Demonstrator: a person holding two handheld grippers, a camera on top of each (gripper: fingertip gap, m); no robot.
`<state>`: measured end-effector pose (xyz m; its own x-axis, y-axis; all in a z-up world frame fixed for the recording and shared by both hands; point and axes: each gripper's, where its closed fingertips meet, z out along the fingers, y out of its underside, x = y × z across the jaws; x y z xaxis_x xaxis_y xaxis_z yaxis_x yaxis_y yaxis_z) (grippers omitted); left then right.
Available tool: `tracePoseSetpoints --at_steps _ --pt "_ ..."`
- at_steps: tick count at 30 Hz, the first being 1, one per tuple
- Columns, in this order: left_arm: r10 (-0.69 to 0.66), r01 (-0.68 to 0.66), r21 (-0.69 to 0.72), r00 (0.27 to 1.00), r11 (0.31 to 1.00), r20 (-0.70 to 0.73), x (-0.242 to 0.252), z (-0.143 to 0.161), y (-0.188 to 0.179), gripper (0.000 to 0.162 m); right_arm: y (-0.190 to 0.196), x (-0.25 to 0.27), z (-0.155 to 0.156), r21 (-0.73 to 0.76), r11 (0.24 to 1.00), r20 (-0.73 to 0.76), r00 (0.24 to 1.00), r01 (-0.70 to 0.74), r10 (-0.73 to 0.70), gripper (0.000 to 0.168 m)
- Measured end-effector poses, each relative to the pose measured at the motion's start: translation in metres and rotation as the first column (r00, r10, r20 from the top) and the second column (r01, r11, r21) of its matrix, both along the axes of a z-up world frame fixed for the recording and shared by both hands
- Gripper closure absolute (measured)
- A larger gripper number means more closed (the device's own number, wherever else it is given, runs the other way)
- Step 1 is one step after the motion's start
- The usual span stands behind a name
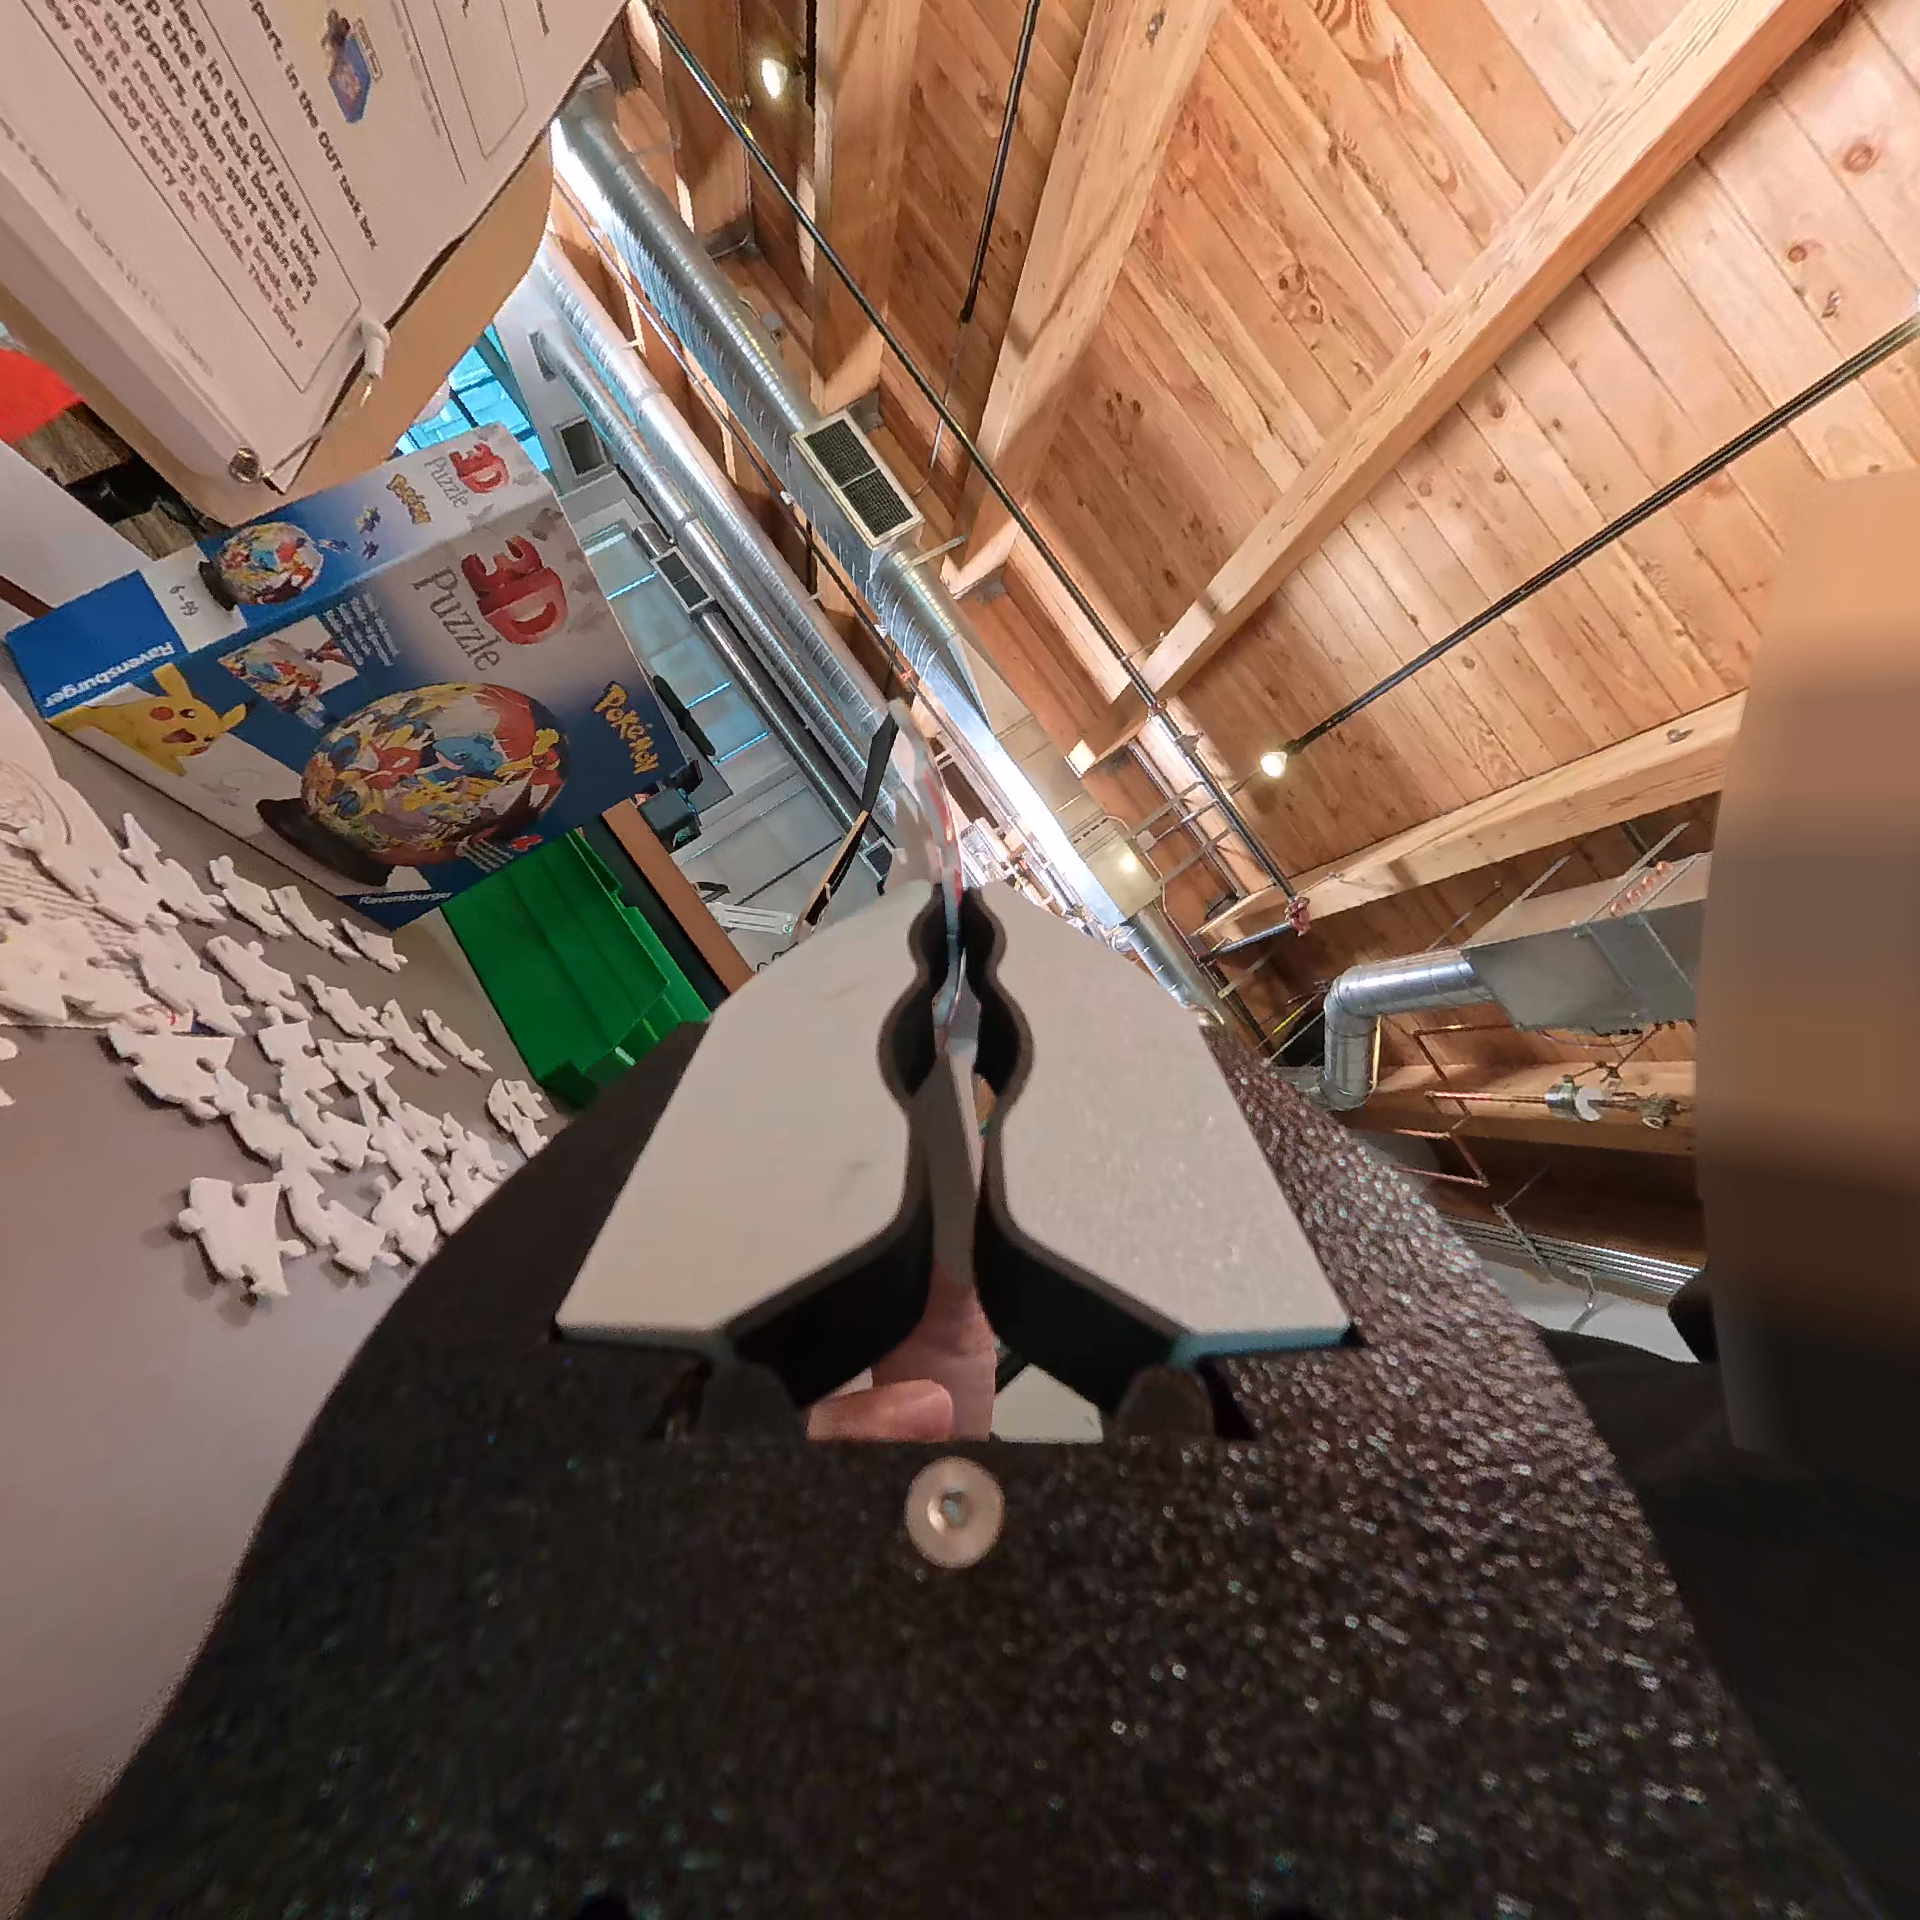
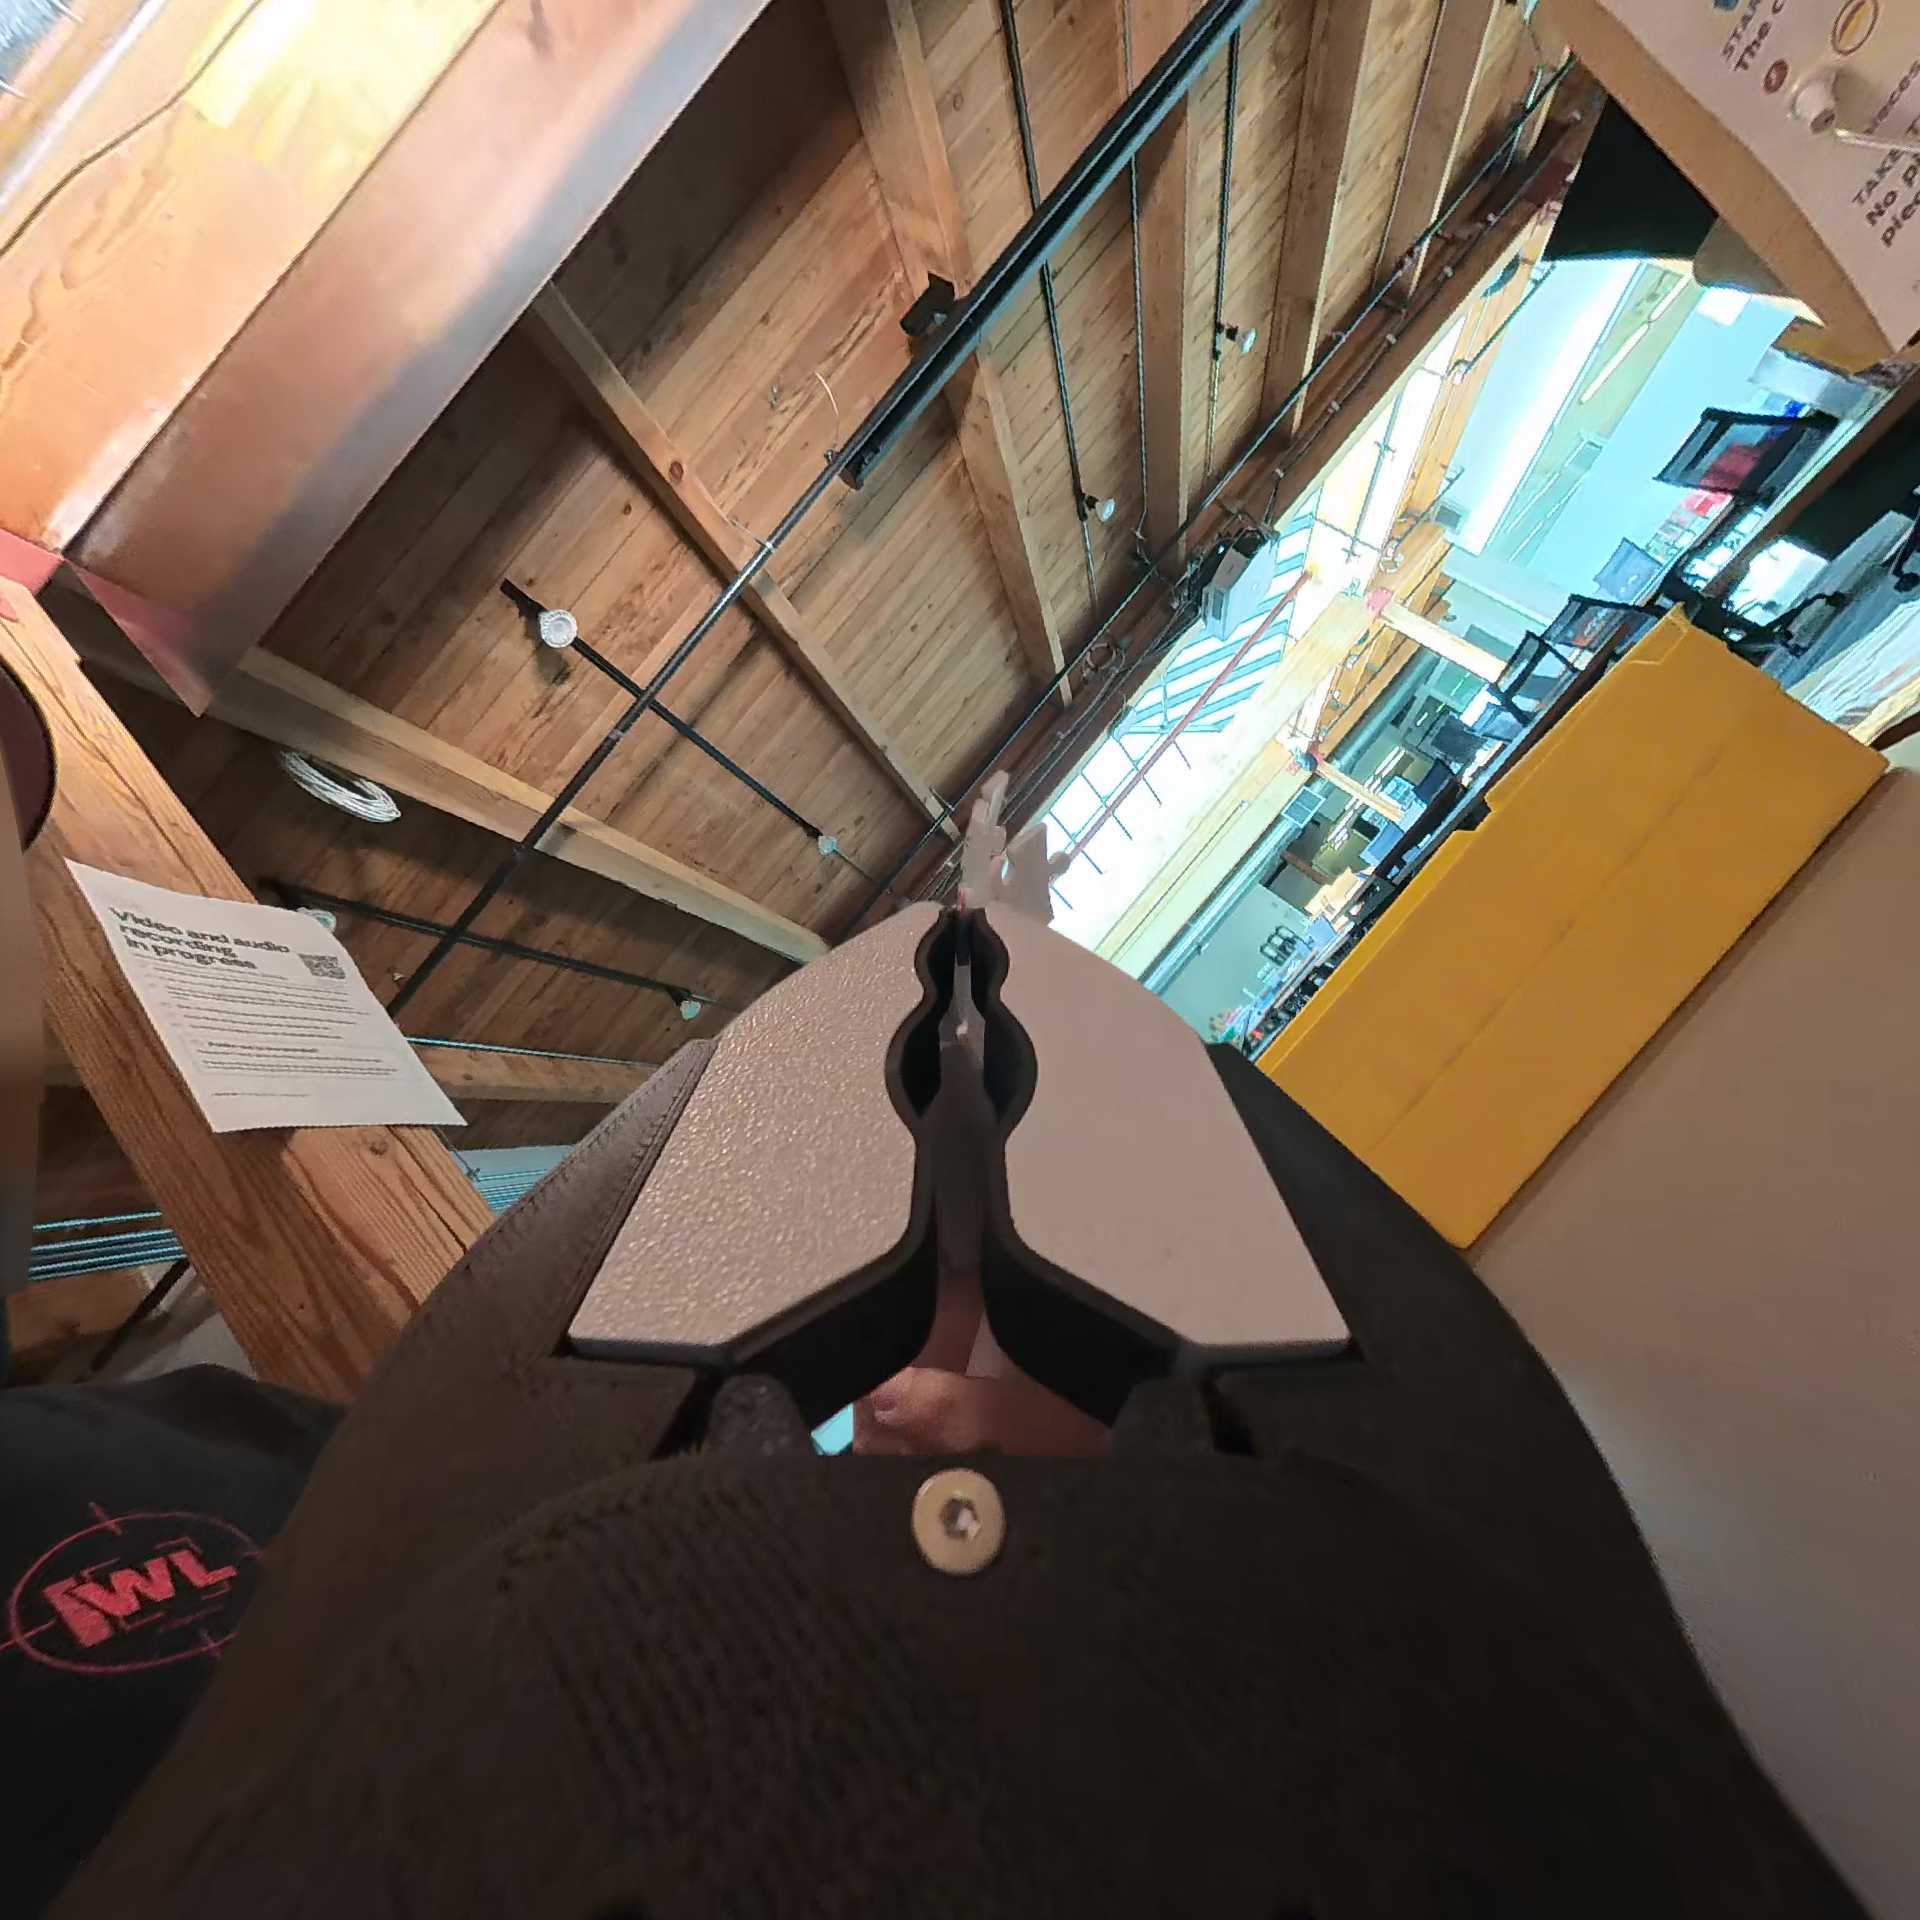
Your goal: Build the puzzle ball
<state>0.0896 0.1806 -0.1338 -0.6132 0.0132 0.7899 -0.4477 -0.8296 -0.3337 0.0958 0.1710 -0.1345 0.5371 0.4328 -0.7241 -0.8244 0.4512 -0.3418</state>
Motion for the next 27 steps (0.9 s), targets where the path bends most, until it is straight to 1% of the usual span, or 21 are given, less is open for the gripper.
tracePoseSetpoints --at_steps 4,8,11,16,21,27 --pt "0.019 -0.019 -0.052 1.0 0.998 -0.003 0.0006 0.0023 0.0003 0.161 0.0007 -0.0024 0.0011 0.005 1.0 0.013 1.0 0.005 -0.005 0.166" --pt "0.03 -0.03 -0.071 1.0 0.997 -0.006 0.0001 0.0038 -0.0031 0.161 -0.0043 0.0014 0.0044 0.036 0.999 0.008 0.999 0.039 -0.039 0.166" --pt "0.03 -0.03 -0.096 1.0 0.995 -0.005 -0.0004 0.0045 -0.0041 0.161 -0.0043 0.001 0.0051 0.033 0.999 0.015 0.999 0.034 -0.034 0.166" --pt "0.044 -0.045 -0.104 0.999 0.994 -0.005 0.0003 0.0044 -0.0053 0.161 -0.0052 0.0008 0.0048 0.056 0.998 -0.002 0.999 0.035 -0.035 0.166" --pt "0.062 -0.062 -0.13 0.998 0.99 0.002 0.0 0.0062 -0.0045 0.161 -0.0056 -0.001 0.0064 0.06 0.997 0.018 0.999 0.045 -0.047 0.166" --pt "0.057 -0.054 -0.119 0.998 0.991 0.018 -0.0013 0.0076 -0.0061 0.161 -0.0072 -0.0008 0.0083 0.067 0.997 0.025 0.998 0.048 -0.05 0.166"
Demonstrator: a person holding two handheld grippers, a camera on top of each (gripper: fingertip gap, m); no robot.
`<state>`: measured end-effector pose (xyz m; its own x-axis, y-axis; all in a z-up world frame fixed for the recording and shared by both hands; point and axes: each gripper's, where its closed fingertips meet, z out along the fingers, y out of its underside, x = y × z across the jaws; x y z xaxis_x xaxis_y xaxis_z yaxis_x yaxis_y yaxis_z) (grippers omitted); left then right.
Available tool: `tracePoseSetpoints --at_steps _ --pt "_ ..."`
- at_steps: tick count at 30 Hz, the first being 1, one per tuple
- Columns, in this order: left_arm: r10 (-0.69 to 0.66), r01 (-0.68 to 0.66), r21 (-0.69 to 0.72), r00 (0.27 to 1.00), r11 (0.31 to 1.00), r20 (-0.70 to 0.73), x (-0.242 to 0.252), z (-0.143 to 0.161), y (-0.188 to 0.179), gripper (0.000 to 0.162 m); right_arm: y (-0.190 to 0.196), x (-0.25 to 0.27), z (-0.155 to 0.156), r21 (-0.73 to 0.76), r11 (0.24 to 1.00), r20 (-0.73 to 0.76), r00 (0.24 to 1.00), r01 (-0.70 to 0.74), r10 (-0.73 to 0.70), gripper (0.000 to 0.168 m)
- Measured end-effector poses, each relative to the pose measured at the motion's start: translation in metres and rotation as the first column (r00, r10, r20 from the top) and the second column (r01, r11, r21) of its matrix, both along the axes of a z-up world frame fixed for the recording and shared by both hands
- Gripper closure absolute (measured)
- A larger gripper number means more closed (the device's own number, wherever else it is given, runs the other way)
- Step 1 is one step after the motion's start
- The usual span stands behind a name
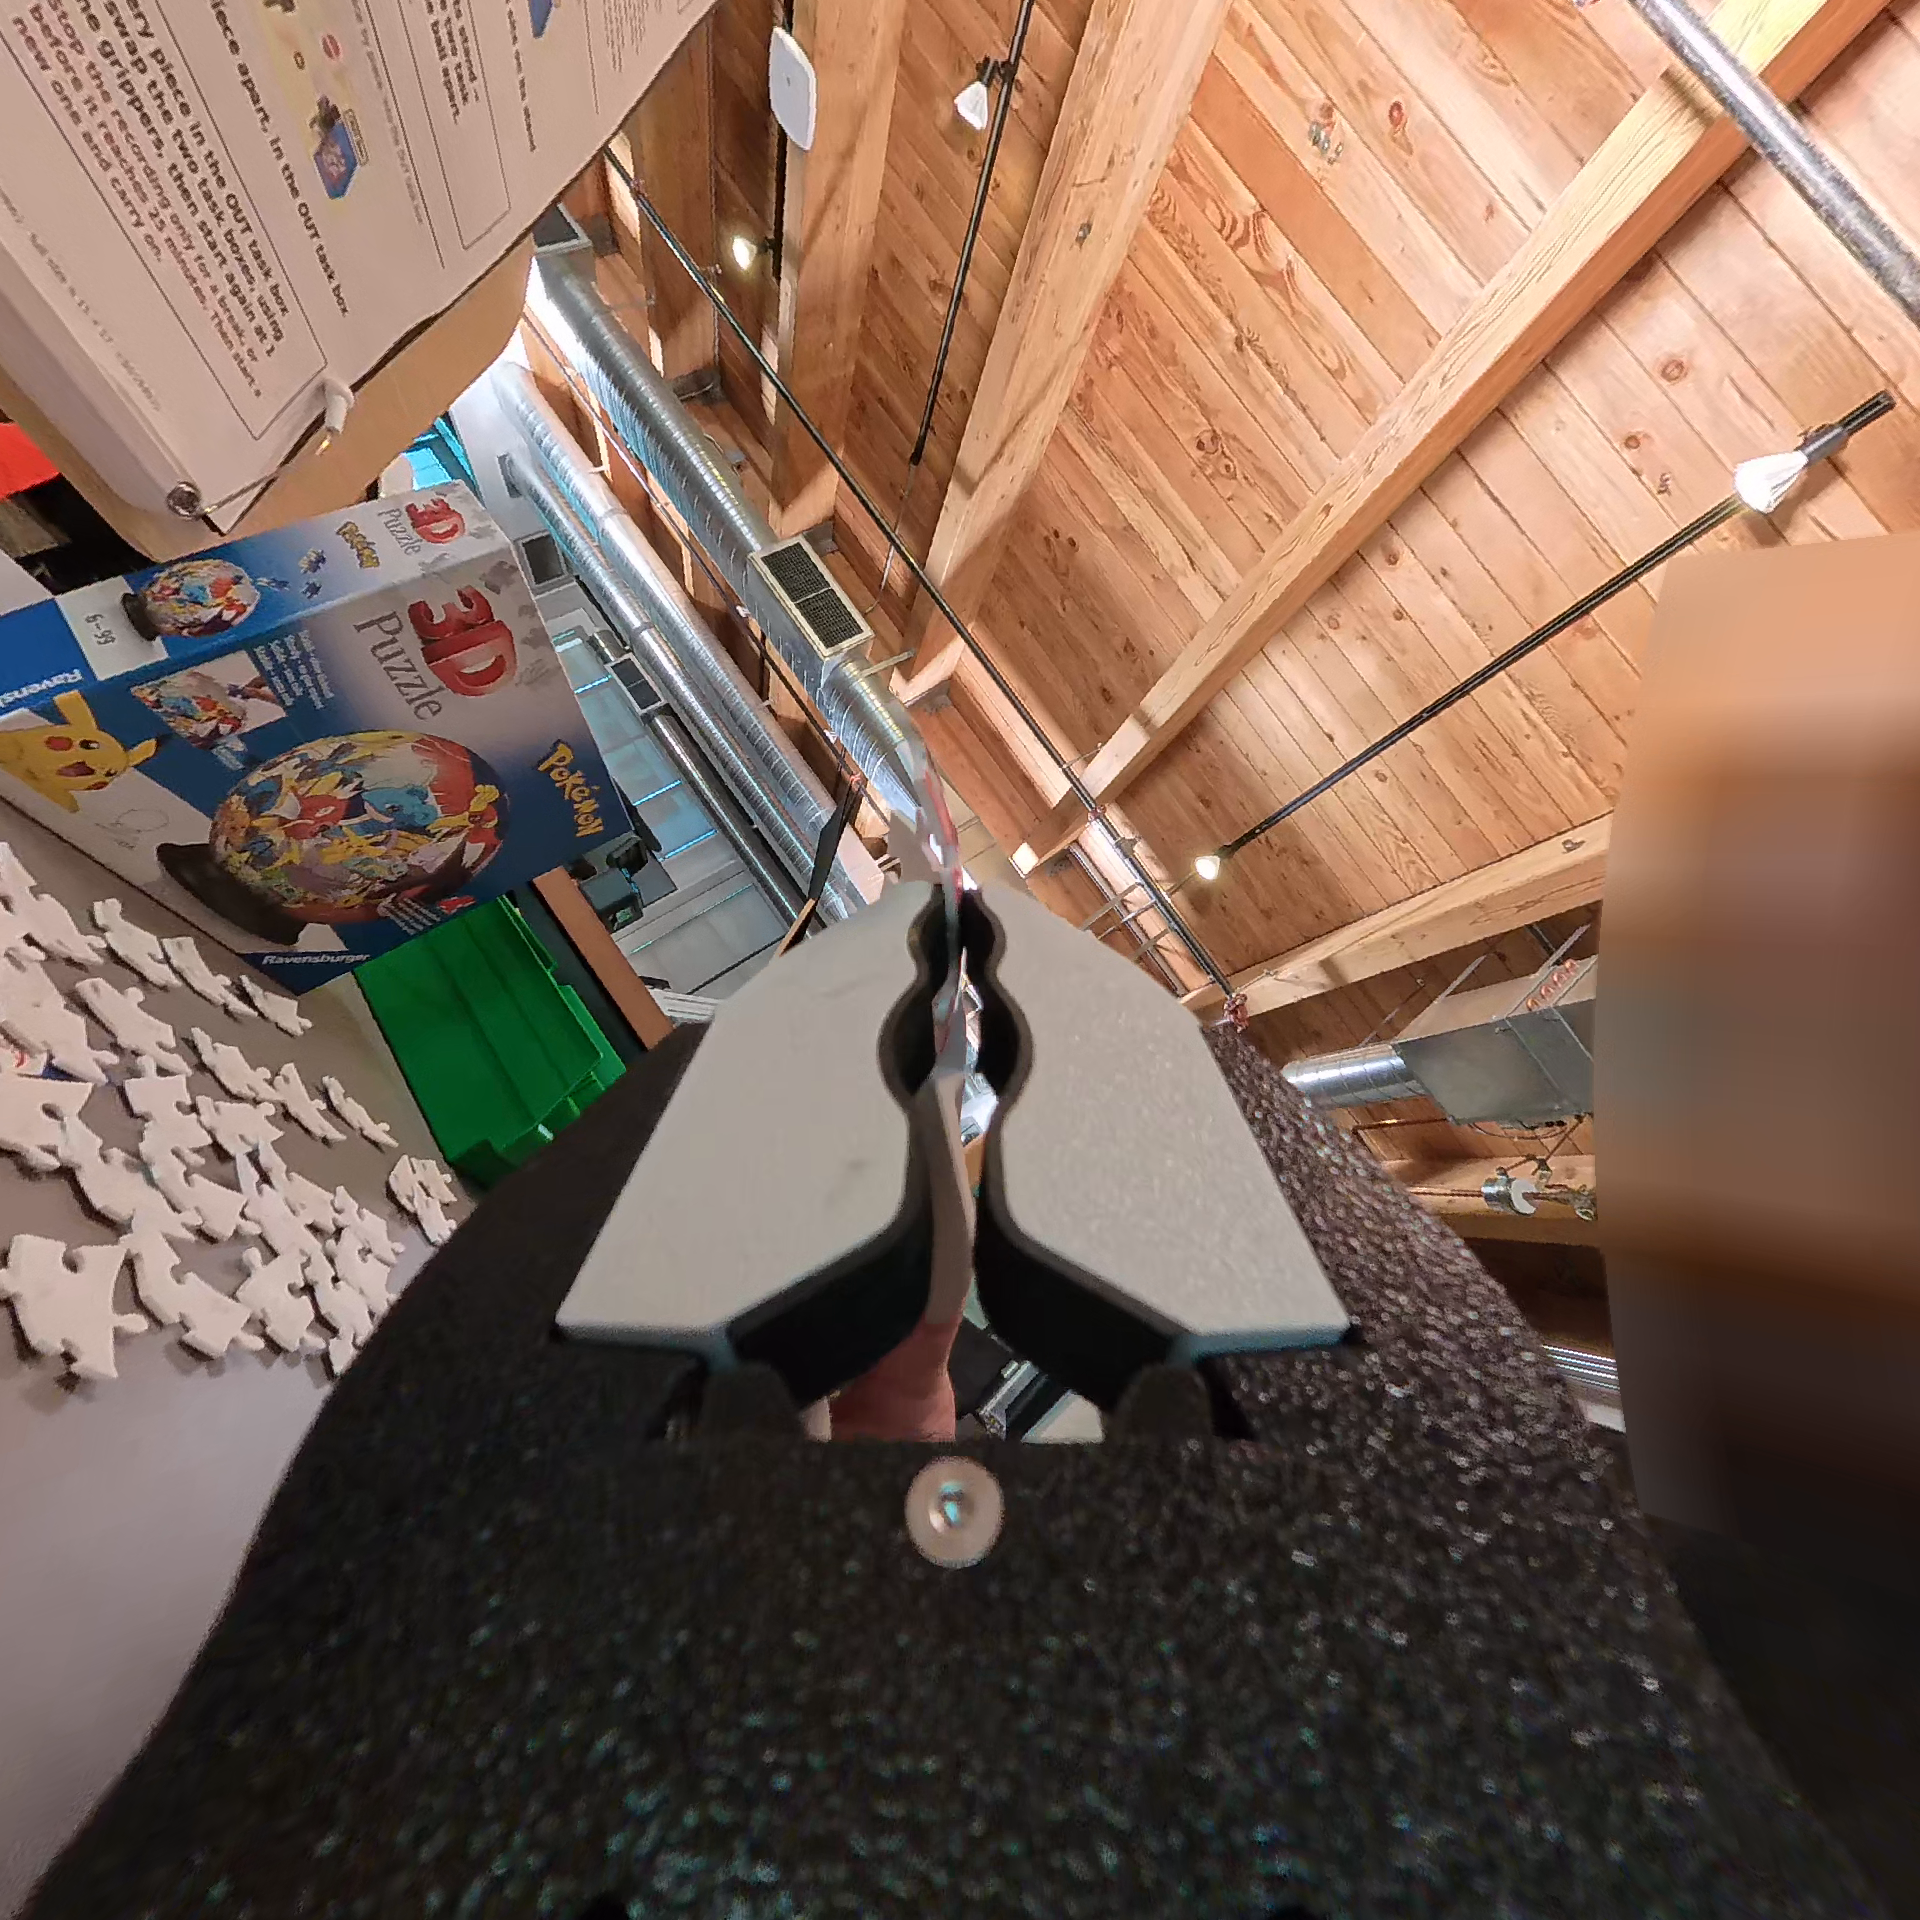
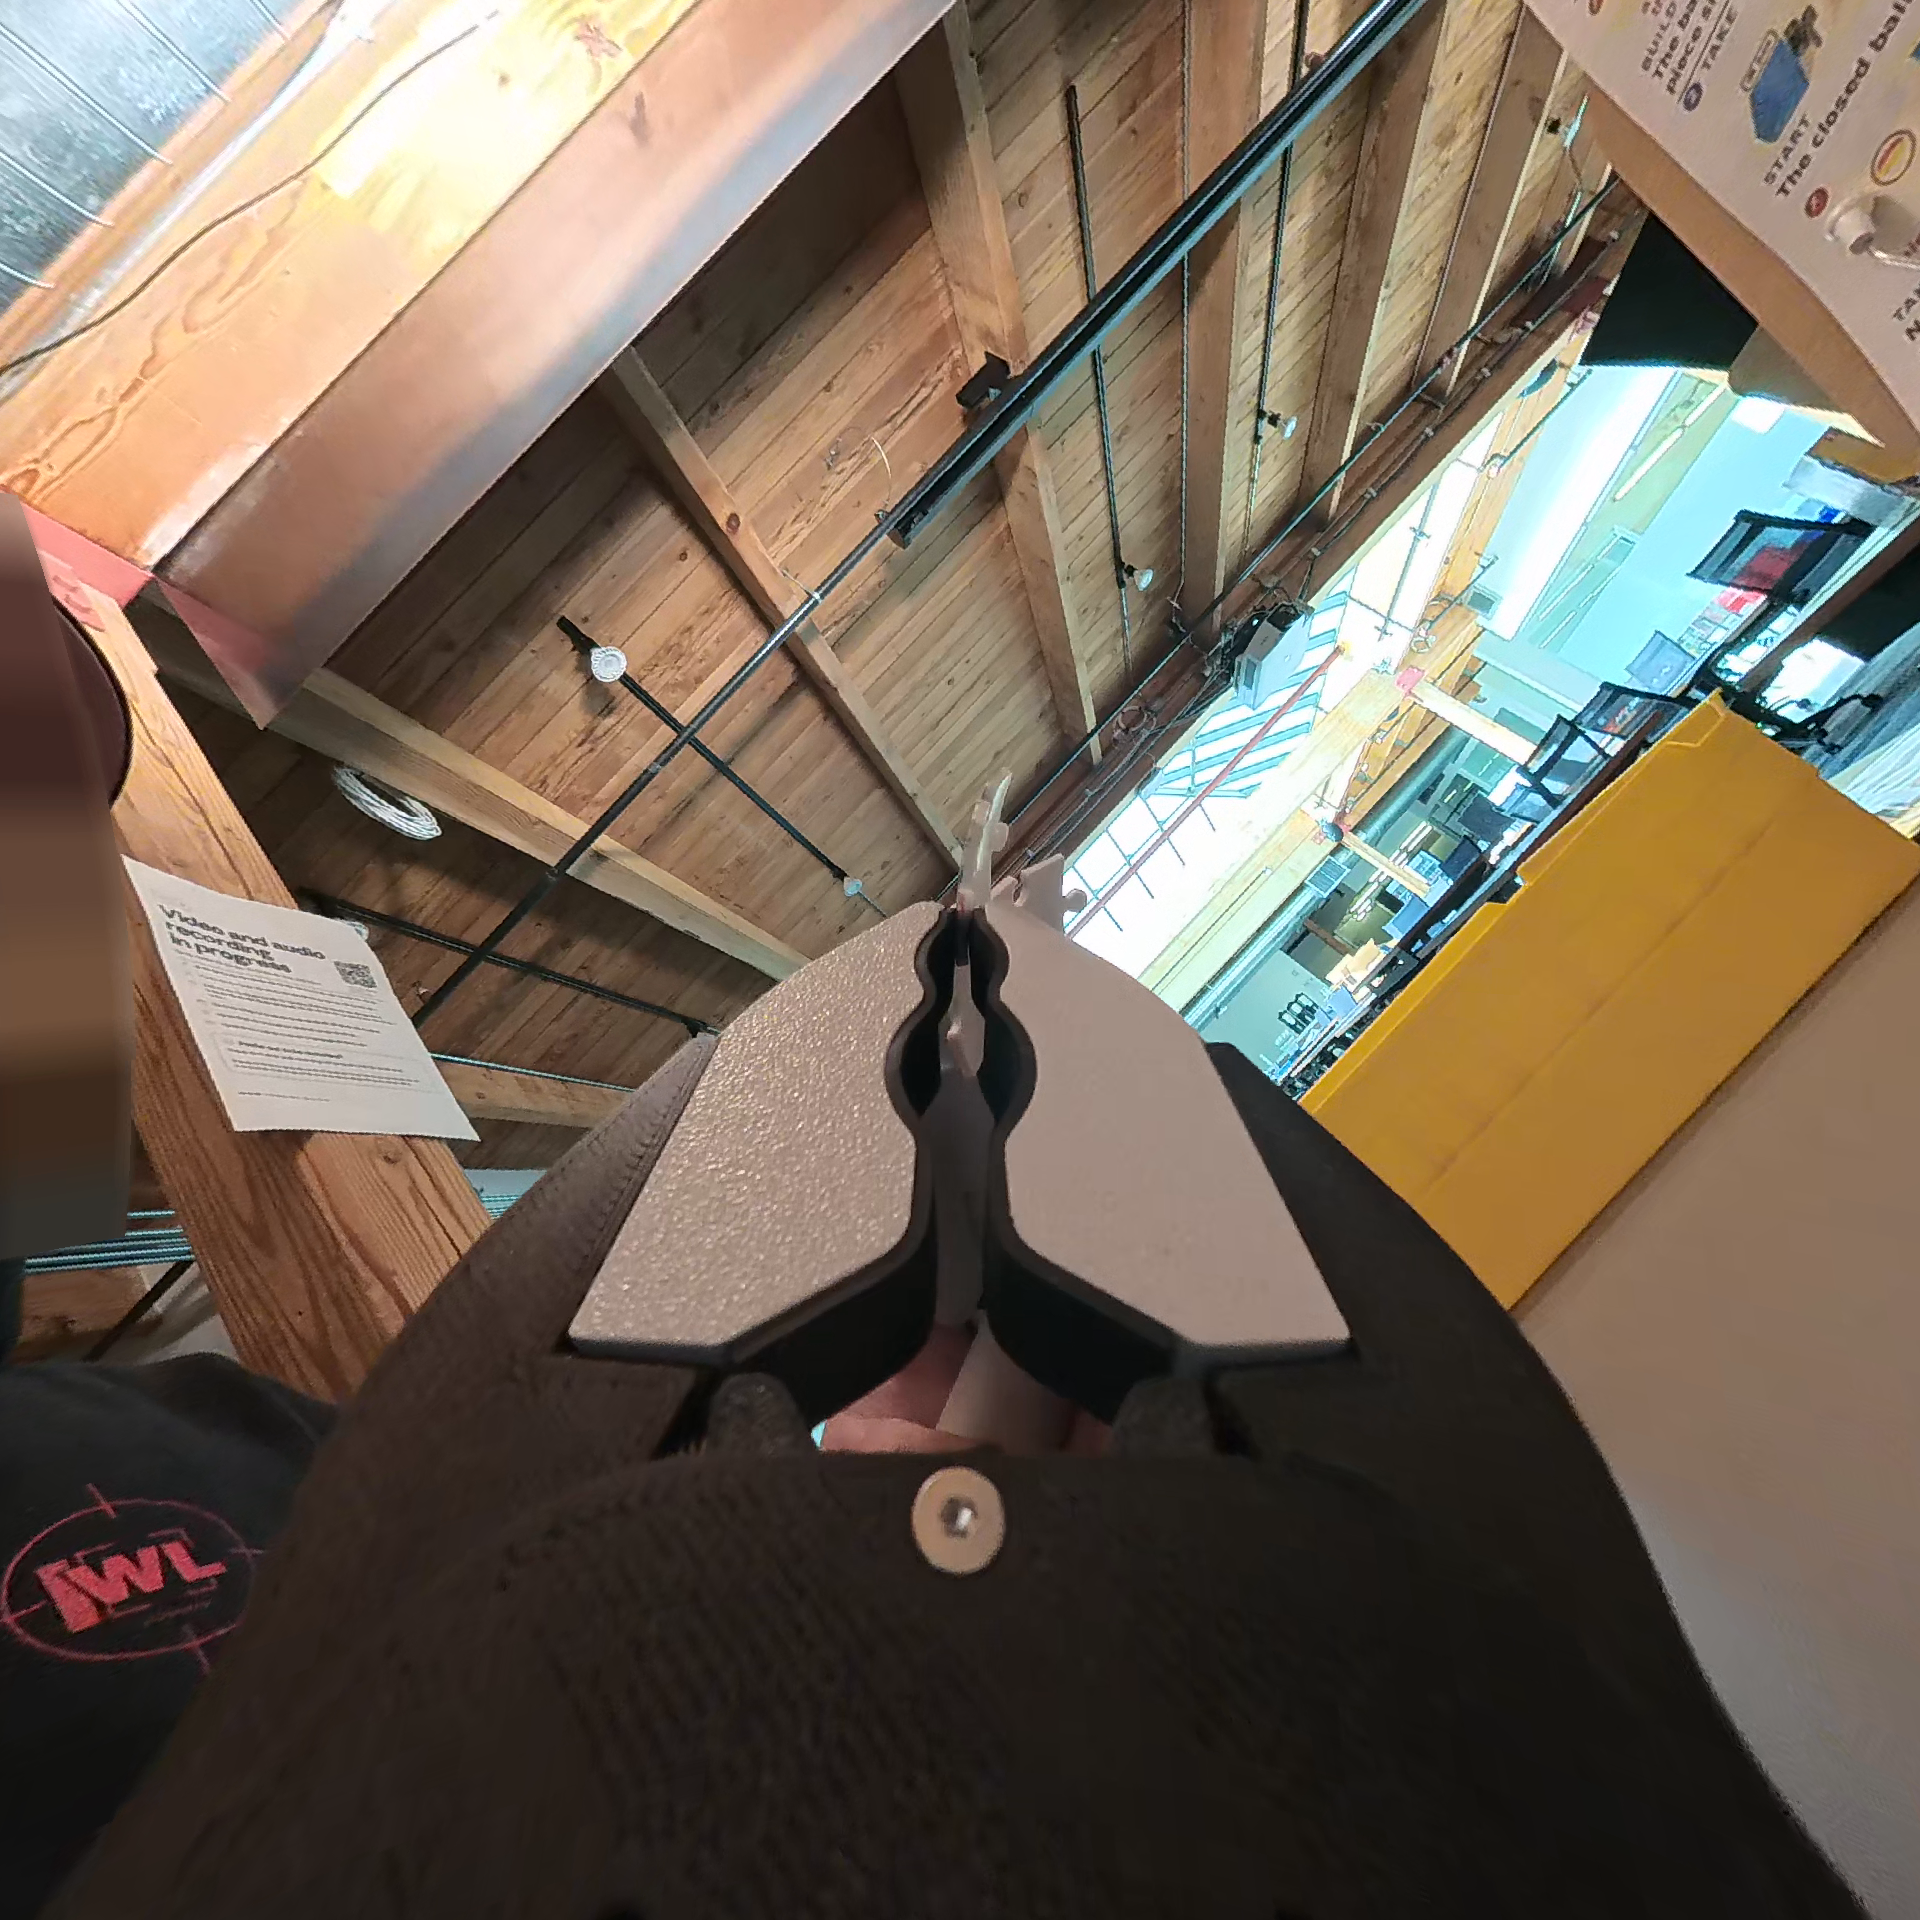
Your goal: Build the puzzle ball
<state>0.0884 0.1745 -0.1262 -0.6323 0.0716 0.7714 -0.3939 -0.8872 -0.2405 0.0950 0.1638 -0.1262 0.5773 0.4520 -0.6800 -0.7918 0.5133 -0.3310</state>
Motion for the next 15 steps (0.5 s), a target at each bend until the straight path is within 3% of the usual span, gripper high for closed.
tracePoseSetpoints --at_steps 9,15 --pt "-0.012 0.011 0.048 1.0 0.999 0.011 -0.0014 0.001 -0.0017 0.161 -0.0009 -0.001 0.0015 0.004 1.0 0.011 1.0 -0.022 0.022 0.166" --pt "-0.054 0.042 0.267 0.998 0.963 0.038 -0.0053 -0.0017 -0.0003 0.161 0.0008 -0.0028 -0.0021 -0.097 0.991 0.074 0.992 -0.094 0.101 0.166"
